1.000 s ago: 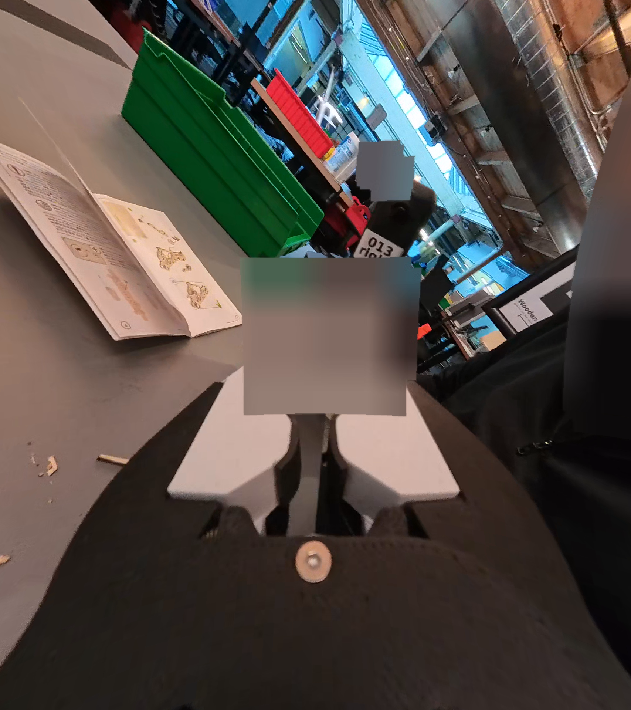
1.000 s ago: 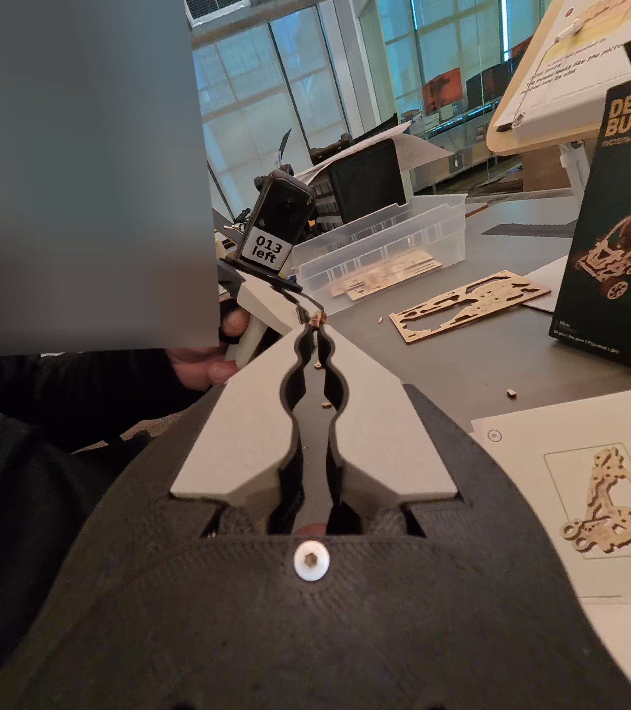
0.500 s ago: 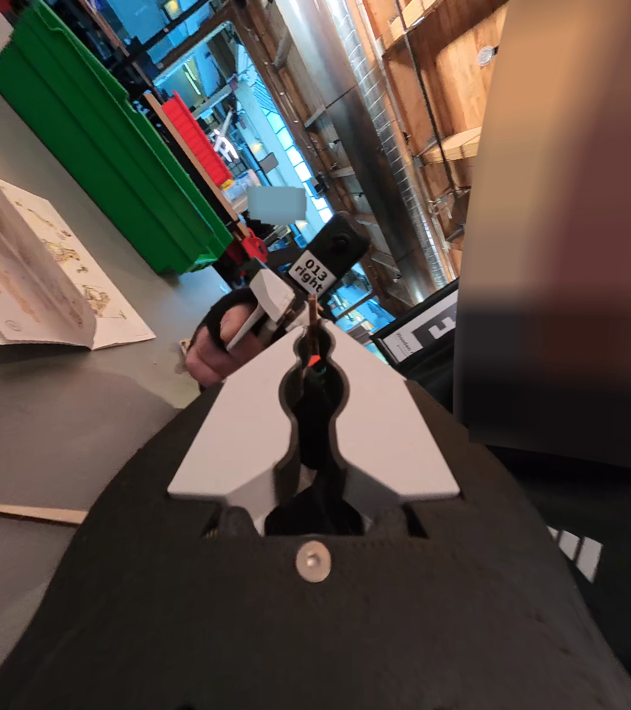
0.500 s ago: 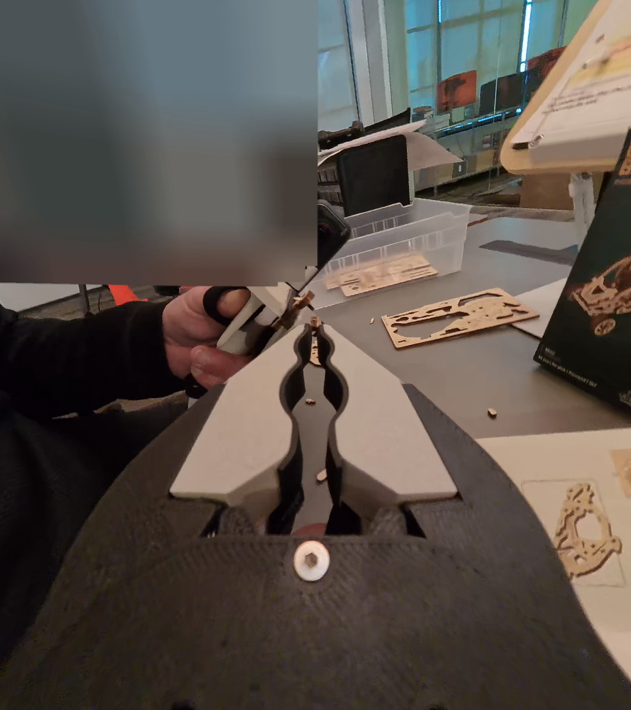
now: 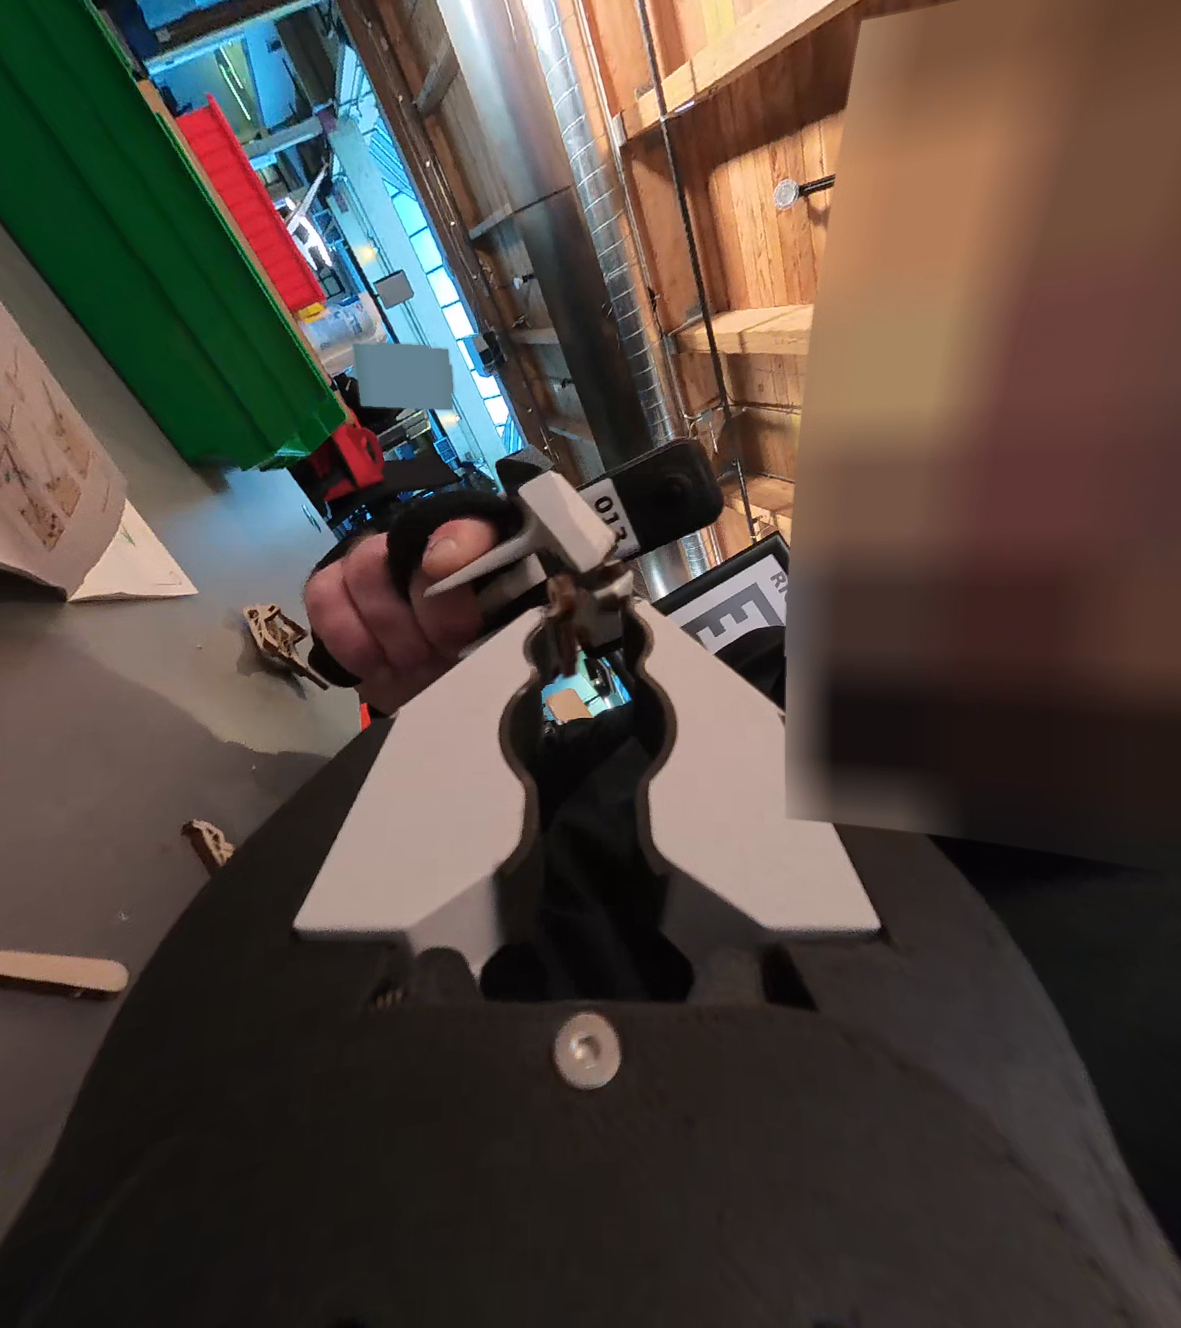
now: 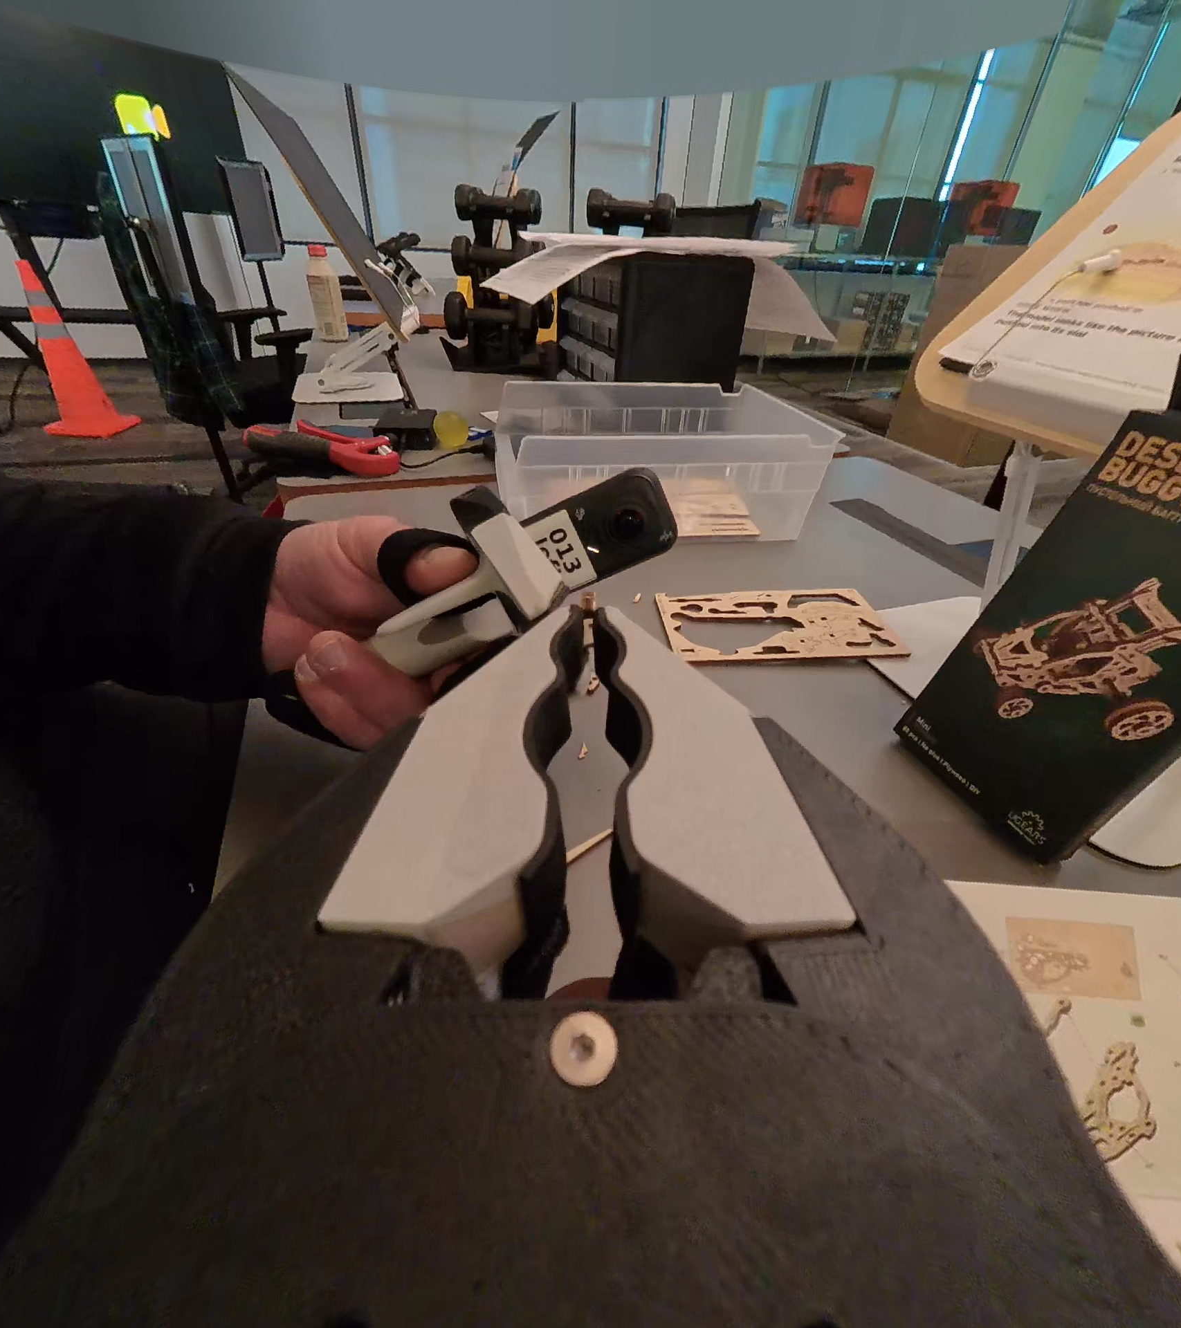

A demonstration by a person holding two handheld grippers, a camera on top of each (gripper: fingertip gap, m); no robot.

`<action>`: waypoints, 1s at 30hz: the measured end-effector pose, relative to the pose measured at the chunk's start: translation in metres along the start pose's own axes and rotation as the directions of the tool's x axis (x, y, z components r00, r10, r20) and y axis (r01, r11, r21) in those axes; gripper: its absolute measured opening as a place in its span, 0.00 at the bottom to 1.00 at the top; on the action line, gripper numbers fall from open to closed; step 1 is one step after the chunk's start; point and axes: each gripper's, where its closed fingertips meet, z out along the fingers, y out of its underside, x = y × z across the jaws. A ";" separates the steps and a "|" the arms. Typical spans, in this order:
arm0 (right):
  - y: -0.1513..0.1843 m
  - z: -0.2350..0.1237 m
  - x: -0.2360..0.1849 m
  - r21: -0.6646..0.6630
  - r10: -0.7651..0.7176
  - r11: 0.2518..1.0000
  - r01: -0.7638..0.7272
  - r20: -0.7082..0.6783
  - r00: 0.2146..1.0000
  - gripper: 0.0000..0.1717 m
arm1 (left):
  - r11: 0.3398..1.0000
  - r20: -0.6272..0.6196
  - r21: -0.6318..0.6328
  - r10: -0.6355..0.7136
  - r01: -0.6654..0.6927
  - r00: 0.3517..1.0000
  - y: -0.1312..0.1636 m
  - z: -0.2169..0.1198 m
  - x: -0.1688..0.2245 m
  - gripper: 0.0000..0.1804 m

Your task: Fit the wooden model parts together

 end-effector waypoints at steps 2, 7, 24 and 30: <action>0.002 0.001 0.001 -0.006 0.011 1.000 -0.011 -0.001 1.000 0.00 | 1.000 0.013 -0.003 0.008 -0.008 1.000 0.000 -0.001 -0.002 0.09; 0.013 0.000 0.004 -0.032 0.073 0.997 -0.073 0.005 0.997 0.00 | 0.997 0.128 -0.058 0.057 -0.050 0.990 0.004 -0.009 -0.015 0.00; 0.062 -0.015 -0.004 -0.230 0.112 0.967 -0.110 -0.004 0.994 0.00 | 0.731 0.572 -0.659 0.640 -0.177 0.513 0.038 -0.101 -0.059 0.14; 0.071 -0.013 -0.017 -0.249 0.124 0.962 -0.116 0.017 0.992 0.00 | 0.529 0.474 -0.840 0.821 -0.115 0.318 0.052 -0.121 -0.075 0.13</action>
